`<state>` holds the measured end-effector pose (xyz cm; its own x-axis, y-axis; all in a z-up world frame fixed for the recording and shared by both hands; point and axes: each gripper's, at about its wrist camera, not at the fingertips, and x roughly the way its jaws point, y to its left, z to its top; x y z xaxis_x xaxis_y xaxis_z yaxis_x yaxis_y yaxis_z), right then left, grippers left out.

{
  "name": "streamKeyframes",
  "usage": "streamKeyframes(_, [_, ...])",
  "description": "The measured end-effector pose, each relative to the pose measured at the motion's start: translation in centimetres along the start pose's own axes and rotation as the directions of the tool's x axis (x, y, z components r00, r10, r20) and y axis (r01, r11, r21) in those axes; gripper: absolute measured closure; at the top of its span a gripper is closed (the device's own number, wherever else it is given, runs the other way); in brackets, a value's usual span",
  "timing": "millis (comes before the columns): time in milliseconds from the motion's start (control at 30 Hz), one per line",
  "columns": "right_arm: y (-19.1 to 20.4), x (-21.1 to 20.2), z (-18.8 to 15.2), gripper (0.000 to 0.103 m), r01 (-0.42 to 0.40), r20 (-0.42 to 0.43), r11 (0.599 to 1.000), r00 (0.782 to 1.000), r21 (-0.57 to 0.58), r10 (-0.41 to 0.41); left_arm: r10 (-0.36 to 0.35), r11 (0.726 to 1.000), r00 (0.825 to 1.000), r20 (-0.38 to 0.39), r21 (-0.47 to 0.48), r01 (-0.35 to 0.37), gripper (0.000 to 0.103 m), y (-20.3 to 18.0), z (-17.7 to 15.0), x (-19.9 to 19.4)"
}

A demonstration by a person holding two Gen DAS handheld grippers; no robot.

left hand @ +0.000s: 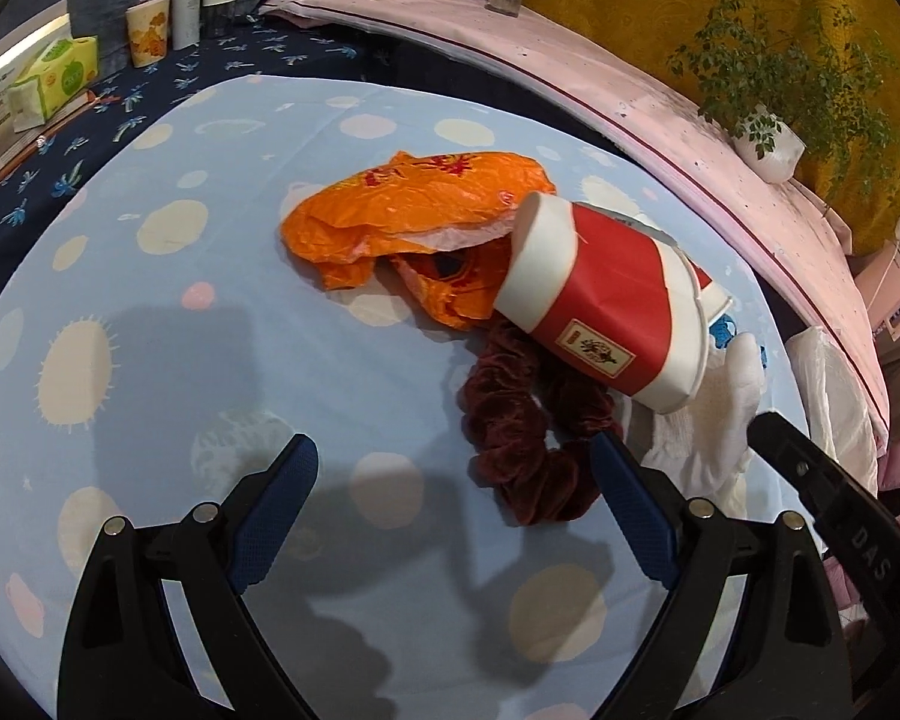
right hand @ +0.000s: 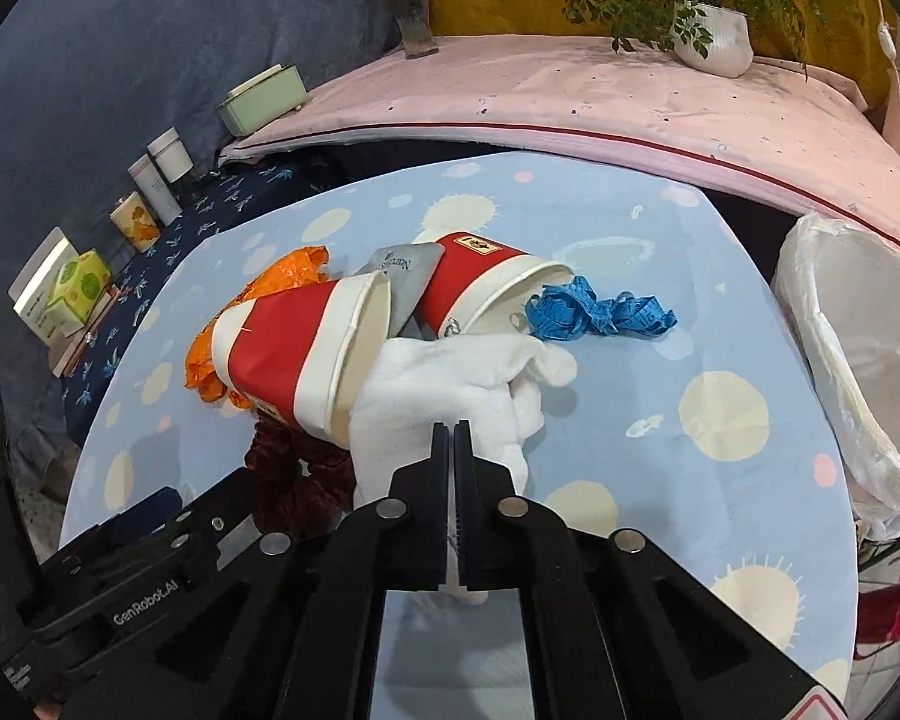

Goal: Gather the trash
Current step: 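Grasp the dark red scrunchie with the left gripper while the right gripper grasps a white glove, then carry scrunchie and glove over the bin and open both grippers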

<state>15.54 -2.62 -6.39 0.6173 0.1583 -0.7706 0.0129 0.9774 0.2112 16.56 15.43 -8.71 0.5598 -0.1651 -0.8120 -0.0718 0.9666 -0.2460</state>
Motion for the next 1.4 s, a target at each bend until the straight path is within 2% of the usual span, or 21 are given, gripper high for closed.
streamKeyframes(67, [-0.5,-0.5,-0.2,0.102,0.002,0.005,1.0,1.0,0.008,-0.002,-0.016,1.0,1.0,-0.012,0.0,0.016,0.018,-0.4,0.1,0.6])
streamKeyframes(167, [-0.7,-1.3,-0.3,0.099,0.007,0.021,1.0,1.0,0.002,-0.007,-0.028,1.0,0.999,-0.034,0.002,0.028,0.031,-0.8,0.1,1.6])
streamKeyframes(200, [-0.6,-1.6,-0.3,0.09,0.003,0.023,1.0,1.0,-0.002,-0.003,-0.036,0.999,0.998,-0.042,0.002,0.037,0.038,-0.9,0.1,1.9])
streamKeyframes(233, [-0.5,-1.7,-0.2,0.076,-0.001,0.024,1.0,1.0,-0.004,0.001,-0.048,0.999,0.998,-0.049,-0.001,0.048,0.044,-1.0,0.1,2.1])
streamKeyframes(267, [-0.4,-1.9,-0.2,0.069,-0.006,0.031,1.0,0.999,-0.006,0.006,-0.054,0.999,0.997,-0.05,-0.005,0.054,0.047,-0.9,0.0,2.1])
streamKeyframes(300, [-0.3,-2.0,-0.3,0.062,-0.007,0.037,1.0,0.999,-0.011,0.008,-0.061,0.998,0.997,-0.047,-0.006,0.06,0.057,-0.9,0.0,2.0])
streamKeyframes(333, [-0.1,-1.9,-0.3,0.061,-0.01,0.034,1.0,0.999,-0.018,0.01,-0.073,0.997,0.996,-0.052,-0.003,0.073,0.069,-0.9,0.0,2.0])
streamKeyframes(433, [0.6,-1.4,-0.4,0.06,-0.04,0.016,0.999,0.999,-0.024,0.04,-0.101,0.995,0.993,-0.062,-0.009,0.1,0.083,-0.8,0.1,2.0])
streamKeyframes(533, [1.5,-0.5,-0.5,0.056,-0.042,0.002,0.998,0.999,-0.042,0.042,-0.104,0.995,0.993,-0.057,-0.011,0.104,0.086,-0.6,0.0,1.6])
streamKeyframes(667, [2.3,1.3,-0.6,0.056,-0.025,-0.023,0.998,0.999,-0.058,0.024,-0.106,0.994,0.993,-0.057,-0.013,0.106,0.087,-0.4,-0.2,1.1])
streamKeyframes(700, [2.3,1.7,-0.6,0.059,-0.014,-0.033,0.998,0.999,-0.064,0.012,-0.106,0.994,0.993,-0.056,-0.013,0.106,0.087,-0.4,-0.2,1.0])
streamKeyframes(767, [2.1,1.9,-0.8,0.078,-0.006,-0.041,0.998,0.999,-0.07,0.003,-0.1,0.995,0.994,-0.051,-0.009,0.1,0.087,-0.4,-0.4,0.5])
streamKeyframes(800, [1.8,1.9,-0.8,0.091,-0.018,-0.051,0.998,0.999,-0.062,0.015,-0.097,0.995,0.994,-0.045,-0.005,0.097,0.087,-0.4,-0.5,0.1])
streamKeyframes(1067, [-1.0,-2.7,-0.1,0.094,-0.038,0.036,0.999,0.999,0.004,0.038,-0.114,0.993,0.993,0.006,0.037,0.113,0.088,-2.3,-0.7,-3.4])
streamKeyframes(1400, [-5.2,-10.4,2.3,0.094,-0.031,0.195,0.998,0.981,0.054,0.02,-0.194,0.97,0.976,0.096,0.168,0.176,0.088,-8.7,-0.2,-9.1])
